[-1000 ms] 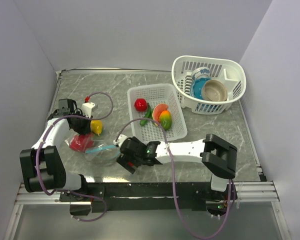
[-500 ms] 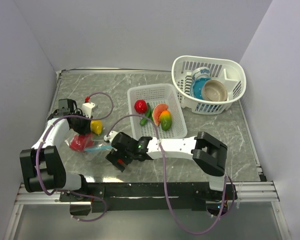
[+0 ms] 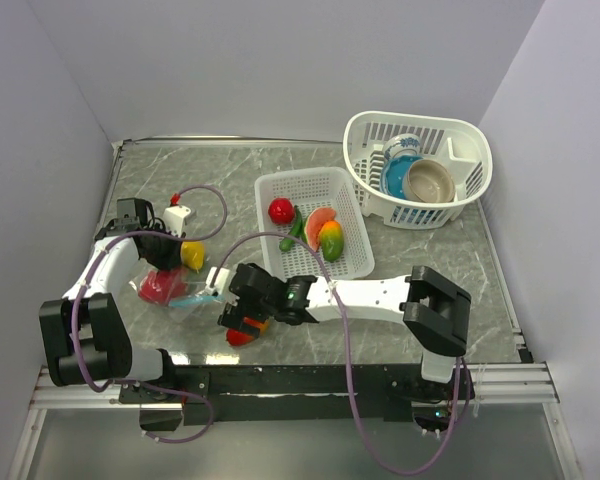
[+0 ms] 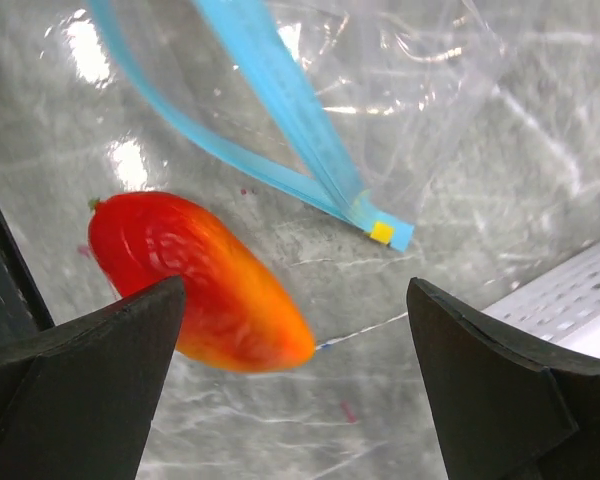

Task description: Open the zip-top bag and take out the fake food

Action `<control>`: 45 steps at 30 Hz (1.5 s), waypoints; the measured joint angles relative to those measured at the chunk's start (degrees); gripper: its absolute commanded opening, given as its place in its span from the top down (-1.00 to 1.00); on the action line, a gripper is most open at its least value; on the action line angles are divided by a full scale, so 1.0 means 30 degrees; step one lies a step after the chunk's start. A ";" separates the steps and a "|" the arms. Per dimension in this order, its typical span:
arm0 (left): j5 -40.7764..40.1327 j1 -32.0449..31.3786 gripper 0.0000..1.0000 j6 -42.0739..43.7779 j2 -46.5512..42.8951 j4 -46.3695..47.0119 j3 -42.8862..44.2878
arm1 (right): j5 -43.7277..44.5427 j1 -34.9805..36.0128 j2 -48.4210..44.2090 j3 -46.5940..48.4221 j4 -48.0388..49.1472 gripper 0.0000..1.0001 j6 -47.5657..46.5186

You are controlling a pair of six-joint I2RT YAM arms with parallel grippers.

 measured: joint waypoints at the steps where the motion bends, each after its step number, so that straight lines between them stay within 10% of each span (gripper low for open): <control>1: 0.0000 0.0000 0.99 0.0000 -0.0015 -0.0036 0.0000 | -0.0146 0.0029 -0.0036 -0.0007 0.0000 -1.00 -0.0517; 28: -0.0029 0.0000 0.98 0.0146 -0.0197 -0.0459 -0.0015 | -0.4204 -0.0517 0.2455 0.0641 -0.0160 -0.85 -0.2535; 32: 0.0022 0.0007 0.98 0.0124 -0.0328 -0.0809 0.0036 | -0.4473 -0.0546 0.3191 0.0641 -0.0138 -0.42 -0.2208; 37: 0.0532 0.0007 0.98 -0.0189 -0.0328 -0.2157 0.1144 | -0.4371 -0.0597 0.3177 0.0641 -0.0204 0.73 -0.1617; 45: 0.2317 0.0007 0.75 -0.0656 -0.0044 -0.5129 0.4794 | -0.2892 -0.1020 0.0466 -0.0168 0.0109 0.72 -0.0423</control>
